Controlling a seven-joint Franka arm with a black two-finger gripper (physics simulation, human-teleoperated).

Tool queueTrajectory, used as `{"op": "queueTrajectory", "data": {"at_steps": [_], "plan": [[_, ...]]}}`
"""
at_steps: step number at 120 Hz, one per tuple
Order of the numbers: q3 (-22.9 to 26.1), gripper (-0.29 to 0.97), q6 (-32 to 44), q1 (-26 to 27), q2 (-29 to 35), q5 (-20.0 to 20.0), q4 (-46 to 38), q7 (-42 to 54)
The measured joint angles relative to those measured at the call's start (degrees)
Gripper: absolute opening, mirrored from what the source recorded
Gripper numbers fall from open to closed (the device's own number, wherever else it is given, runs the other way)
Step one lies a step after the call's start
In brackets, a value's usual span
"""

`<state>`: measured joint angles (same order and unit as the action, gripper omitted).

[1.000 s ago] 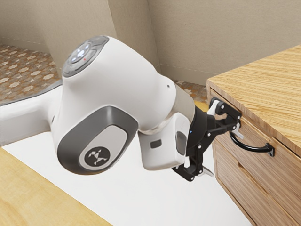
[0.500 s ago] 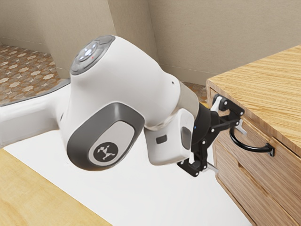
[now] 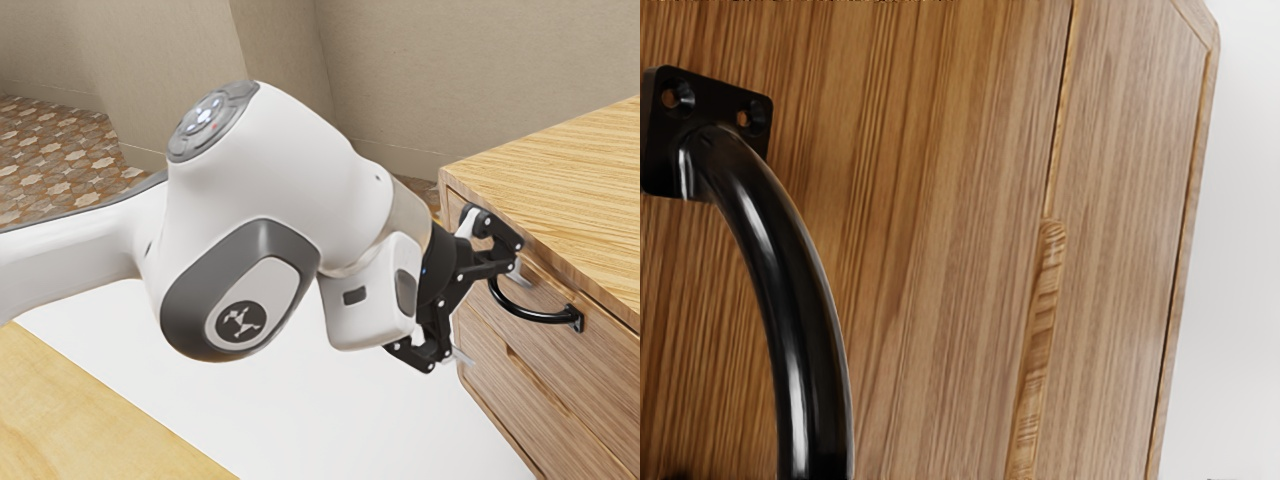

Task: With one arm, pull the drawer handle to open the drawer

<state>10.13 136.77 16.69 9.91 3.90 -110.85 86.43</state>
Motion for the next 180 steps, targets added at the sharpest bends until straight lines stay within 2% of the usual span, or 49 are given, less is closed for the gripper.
{"op": "queueTrajectory", "data": {"at_steps": [13,28,46,90,100,115,137,151,180], "plan": [[-0.1,0.51,0.0,0.0,0.2,0.0,-0.1,0.0],[-0.1,0.47,-0.1,0.0,0.2,-0.1,-0.1,0.1],[-0.8,0.34,-0.6,0.5,1.6,-0.1,-0.6,0.1],[-1.6,0.46,-1.8,0.8,4.7,0.0,-3.7,0.0],[-1.6,0.45,-2.1,0.8,5.9,0.0,-4.9,-0.1],[-1.6,0.36,-2.5,0.9,8.5,0.3,-7.0,-0.2],[-1.6,0.36,-2.8,1.3,12.7,0.6,-10.8,-0.3],[-1.6,0.32,-3.2,1.4,15.9,0.7,-13.2,-0.4],[-2.1,0.37,-4.2,1.9,20.5,0.9,-17.2,-0.6]]}}
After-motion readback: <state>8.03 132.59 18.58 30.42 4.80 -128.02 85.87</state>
